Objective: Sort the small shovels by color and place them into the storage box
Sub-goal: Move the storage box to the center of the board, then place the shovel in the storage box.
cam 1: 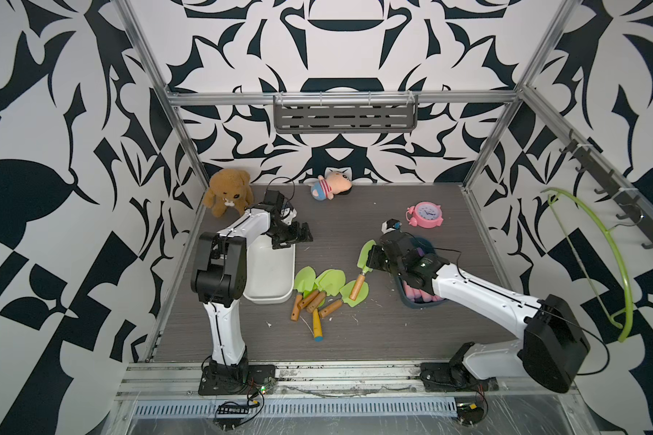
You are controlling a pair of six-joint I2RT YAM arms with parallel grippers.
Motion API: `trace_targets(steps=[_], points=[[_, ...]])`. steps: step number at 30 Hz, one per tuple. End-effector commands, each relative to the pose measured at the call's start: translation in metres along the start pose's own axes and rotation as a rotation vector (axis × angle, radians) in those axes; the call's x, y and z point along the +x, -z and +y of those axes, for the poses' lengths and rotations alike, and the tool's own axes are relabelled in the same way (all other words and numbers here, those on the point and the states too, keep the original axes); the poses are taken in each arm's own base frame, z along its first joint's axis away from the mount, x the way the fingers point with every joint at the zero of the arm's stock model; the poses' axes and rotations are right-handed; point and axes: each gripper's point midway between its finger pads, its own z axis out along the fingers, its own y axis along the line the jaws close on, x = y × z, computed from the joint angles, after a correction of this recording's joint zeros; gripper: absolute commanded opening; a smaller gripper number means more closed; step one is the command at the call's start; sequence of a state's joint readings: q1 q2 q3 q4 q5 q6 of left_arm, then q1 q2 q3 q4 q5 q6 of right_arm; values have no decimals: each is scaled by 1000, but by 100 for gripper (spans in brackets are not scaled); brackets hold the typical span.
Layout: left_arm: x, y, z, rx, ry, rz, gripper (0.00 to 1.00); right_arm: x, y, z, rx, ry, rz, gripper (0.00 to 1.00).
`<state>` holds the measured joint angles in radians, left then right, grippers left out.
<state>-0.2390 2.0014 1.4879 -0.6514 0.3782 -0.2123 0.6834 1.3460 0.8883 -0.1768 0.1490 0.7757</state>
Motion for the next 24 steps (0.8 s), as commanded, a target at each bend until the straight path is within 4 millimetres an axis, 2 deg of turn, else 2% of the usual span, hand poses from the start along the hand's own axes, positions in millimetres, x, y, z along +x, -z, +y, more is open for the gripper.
trace_targets(steps=[1,6,10,13,15,19,20,24], points=[[0,-6,-9,-5,-37,36,99,-11,9,6,-16,4,-49,0],[-7,0,-17,-13,-51,30,99,-14,9,9,-21,12,-52,0],[-4,24,-27,-11,-106,7,99,-19,8,19,-61,16,-64,0],[5,46,-40,-3,-174,-5,99,-24,3,31,-107,0,-70,0],[22,58,-53,19,-232,20,96,-26,-2,39,-135,-22,-72,0],[62,74,-89,119,-362,101,85,-35,-17,47,-134,-126,-87,0],[70,76,-94,127,-386,121,80,-38,-21,51,-139,-145,-89,0],[101,78,-116,141,-484,194,77,-50,-34,66,-177,-220,-108,0]])
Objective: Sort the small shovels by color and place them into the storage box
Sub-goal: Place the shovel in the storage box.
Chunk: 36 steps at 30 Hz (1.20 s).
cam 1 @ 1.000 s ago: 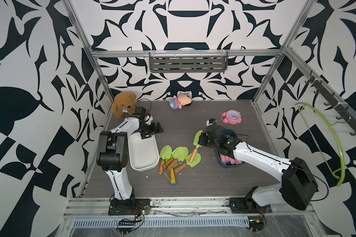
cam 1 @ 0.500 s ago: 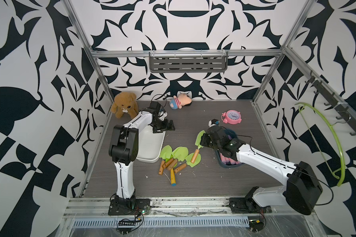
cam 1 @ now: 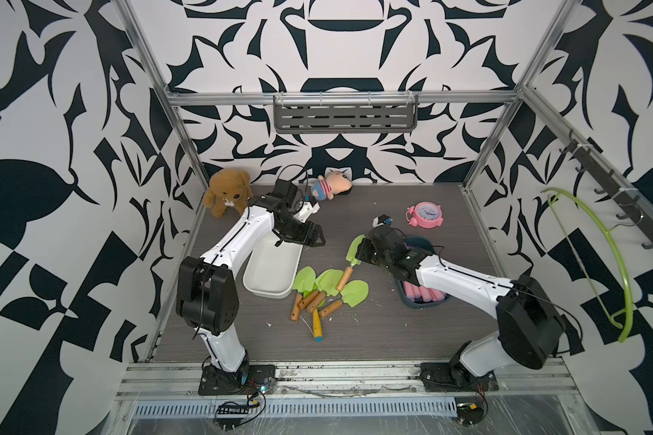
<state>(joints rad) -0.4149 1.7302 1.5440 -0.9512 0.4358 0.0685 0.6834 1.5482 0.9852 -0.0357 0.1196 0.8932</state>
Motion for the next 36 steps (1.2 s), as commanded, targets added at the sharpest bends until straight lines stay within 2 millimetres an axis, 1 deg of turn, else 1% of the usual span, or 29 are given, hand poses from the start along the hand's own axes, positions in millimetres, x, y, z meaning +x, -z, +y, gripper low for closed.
trace_targets(steps=[1,3,6,10,13,16,18,23,26,28,29,30,33,34,35,36], points=[[37,-8,-26,59,-59,134,77,-36,7,48,-145,-109,-102,0],[43,-14,-35,54,-88,147,74,-38,3,53,-162,-129,-107,0],[49,-27,-40,16,-131,156,71,-37,1,63,-199,-142,-100,0],[50,-41,-31,-59,-151,156,65,-34,1,75,-234,-136,-93,0],[44,-45,-23,-101,-140,147,59,-32,2,83,-260,-131,-86,0],[40,-47,-19,-123,-134,136,55,-29,2,90,-281,-127,-78,0],[37,-48,-18,-128,-133,127,50,-27,1,93,-294,-124,-72,0],[32,-50,-11,-161,-136,107,47,-24,0,100,-318,-120,-60,0],[31,-52,-15,-137,-132,106,31,-24,0,100,-325,-120,-59,0],[32,-51,-18,-121,-129,110,11,-23,0,101,-330,-115,-56,0],[32,-50,-19,-119,-132,110,3,-23,1,102,-332,-110,-56,0],[32,-48,-18,-123,-134,107,0,-23,1,102,-333,-103,-54,0],[38,-42,-7,-175,-113,108,0,-23,4,98,-311,-71,-59,20],[41,-38,-1,-196,-97,106,0,-23,5,95,-293,-57,-62,25],[45,-35,7,-215,-76,106,0,-23,7,91,-274,-43,-65,27],[49,-30,20,-251,-44,104,0,-23,8,87,-252,-28,-66,28]])
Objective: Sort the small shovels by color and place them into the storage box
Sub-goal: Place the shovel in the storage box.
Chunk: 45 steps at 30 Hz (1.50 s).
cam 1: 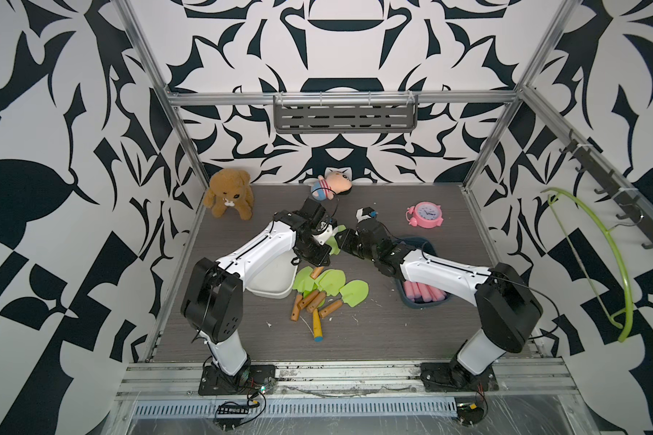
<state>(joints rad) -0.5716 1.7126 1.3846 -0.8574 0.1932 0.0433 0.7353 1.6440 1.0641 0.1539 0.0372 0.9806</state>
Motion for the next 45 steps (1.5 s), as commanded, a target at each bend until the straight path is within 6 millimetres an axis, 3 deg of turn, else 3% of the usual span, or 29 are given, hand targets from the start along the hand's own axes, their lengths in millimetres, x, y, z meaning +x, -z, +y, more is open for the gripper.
trace_targets(steps=[1,10,16,21,28,33,39,45], points=[[19,15,35,-97,91,0,0,-20,20,20,-18,65,-56,29],[70,47,145,-306,384,-47,0,-8,27,-5,72,127,-17,29],[99,22,173,-387,386,101,0,-4,22,-6,70,147,-3,29],[99,8,194,-449,392,173,0,-2,22,-7,66,159,6,29],[104,-2,213,-528,414,200,4,3,25,-18,91,167,14,29],[104,-4,213,-524,428,202,24,5,25,-21,103,177,22,29],[105,-7,213,-515,440,208,36,2,24,-19,100,178,14,29],[106,-12,209,-487,447,224,34,2,25,-18,96,178,14,29]])
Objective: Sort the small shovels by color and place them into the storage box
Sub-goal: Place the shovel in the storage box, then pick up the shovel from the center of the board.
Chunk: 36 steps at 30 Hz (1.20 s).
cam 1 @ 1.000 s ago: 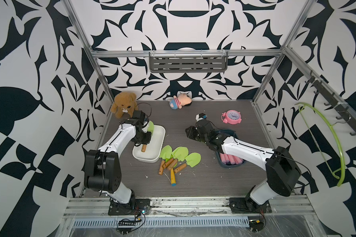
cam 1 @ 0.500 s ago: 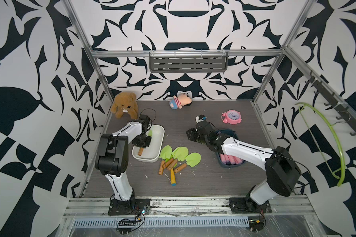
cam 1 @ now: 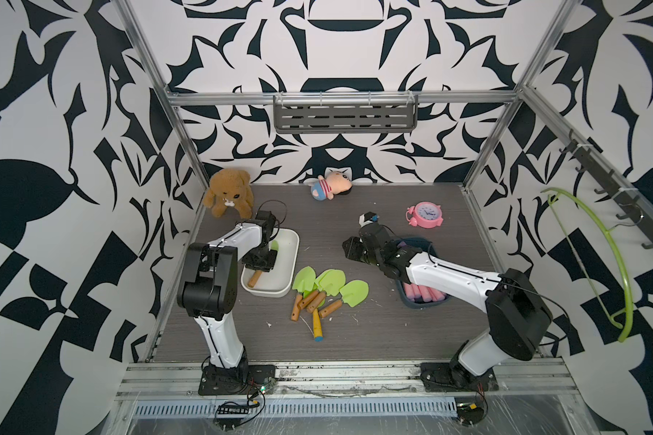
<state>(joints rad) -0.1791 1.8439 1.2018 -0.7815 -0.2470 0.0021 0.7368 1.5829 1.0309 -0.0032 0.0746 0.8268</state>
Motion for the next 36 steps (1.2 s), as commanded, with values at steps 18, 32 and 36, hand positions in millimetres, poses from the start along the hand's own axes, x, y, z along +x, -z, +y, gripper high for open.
trace_targets(steps=[18,32,36], points=[[-8,35,3,18,41,-102,51,-13,17,15,-38,22,-37,29],[22,113,-86,597,-199,-256,68,18,31,7,-42,102,144,29],[32,127,-108,717,-253,-279,68,43,41,-15,12,93,266,27]])
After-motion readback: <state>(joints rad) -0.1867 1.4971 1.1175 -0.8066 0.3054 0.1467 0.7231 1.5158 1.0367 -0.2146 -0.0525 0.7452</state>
